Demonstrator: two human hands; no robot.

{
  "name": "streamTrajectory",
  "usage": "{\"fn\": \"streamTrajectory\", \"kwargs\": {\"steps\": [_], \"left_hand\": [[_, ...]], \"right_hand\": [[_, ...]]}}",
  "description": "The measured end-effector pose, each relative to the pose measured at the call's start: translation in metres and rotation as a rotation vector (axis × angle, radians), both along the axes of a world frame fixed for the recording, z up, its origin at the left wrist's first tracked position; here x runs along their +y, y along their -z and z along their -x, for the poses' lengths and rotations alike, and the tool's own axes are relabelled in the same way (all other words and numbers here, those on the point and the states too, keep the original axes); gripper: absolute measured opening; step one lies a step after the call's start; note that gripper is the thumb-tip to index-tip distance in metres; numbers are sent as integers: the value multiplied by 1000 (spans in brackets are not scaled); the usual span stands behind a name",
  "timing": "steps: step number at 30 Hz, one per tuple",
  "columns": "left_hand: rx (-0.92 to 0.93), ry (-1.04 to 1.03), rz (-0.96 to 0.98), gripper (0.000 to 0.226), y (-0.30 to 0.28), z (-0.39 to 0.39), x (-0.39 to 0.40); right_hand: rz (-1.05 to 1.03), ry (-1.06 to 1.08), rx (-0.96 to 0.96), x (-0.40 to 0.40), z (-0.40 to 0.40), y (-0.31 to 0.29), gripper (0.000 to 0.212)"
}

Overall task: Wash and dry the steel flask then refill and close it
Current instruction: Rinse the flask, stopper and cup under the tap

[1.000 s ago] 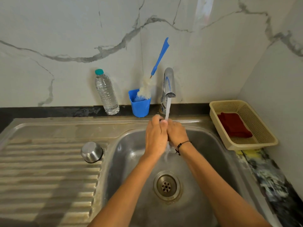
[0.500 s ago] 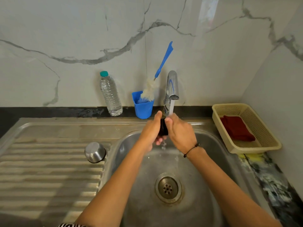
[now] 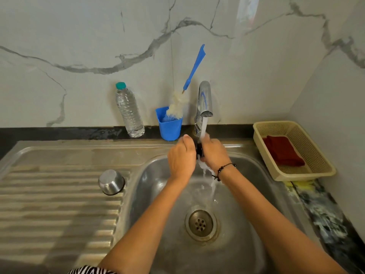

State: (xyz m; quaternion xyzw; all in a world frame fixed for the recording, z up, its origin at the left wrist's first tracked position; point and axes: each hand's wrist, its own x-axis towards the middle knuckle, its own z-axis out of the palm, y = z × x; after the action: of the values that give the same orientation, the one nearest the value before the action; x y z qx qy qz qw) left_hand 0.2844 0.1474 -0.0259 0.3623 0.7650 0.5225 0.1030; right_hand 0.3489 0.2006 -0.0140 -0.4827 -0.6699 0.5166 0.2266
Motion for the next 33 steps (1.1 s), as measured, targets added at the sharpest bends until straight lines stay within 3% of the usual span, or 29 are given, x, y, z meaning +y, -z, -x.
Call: {"fn": "streamTrajectory", "kwargs": {"steps": [3,6,10,13,18,21,24,27,30,33], "left_hand": [[-36,-30,-18,45,-4,2,1],[28,-43,-40,44,-2,1,-1],[216,-51,-187,35,10,-3,-11],[332,-49,-226,38,11,2,-11],[420,-2,-212,36,16,14,-12],[455,16,-215,35,16,14,-16],[504,30,-218,39,15,10,-16],[554,82,-237,49,20,11,-15],[460,136,-220,44,23,12,-17],[25,191,-61,31,5,7,-14]], "right_hand": [[-159,-28,26,-12,-1,0,40],[-92,76,114,-15,2,5,32],[131,79,66,-8,1,1,18],[471,61,246,-8,-8,-5,35],[398,-11,140,-11,-9,-18,48],[351,-28,103,-13,-8,-23,32],[431,75,265,-14,-7,-24,24],[488,3,135,-12,-12,-27,26],[465,-71,34,-9,-15,-28,33],[85,-32,58,-11,-13,-25,23]]}}
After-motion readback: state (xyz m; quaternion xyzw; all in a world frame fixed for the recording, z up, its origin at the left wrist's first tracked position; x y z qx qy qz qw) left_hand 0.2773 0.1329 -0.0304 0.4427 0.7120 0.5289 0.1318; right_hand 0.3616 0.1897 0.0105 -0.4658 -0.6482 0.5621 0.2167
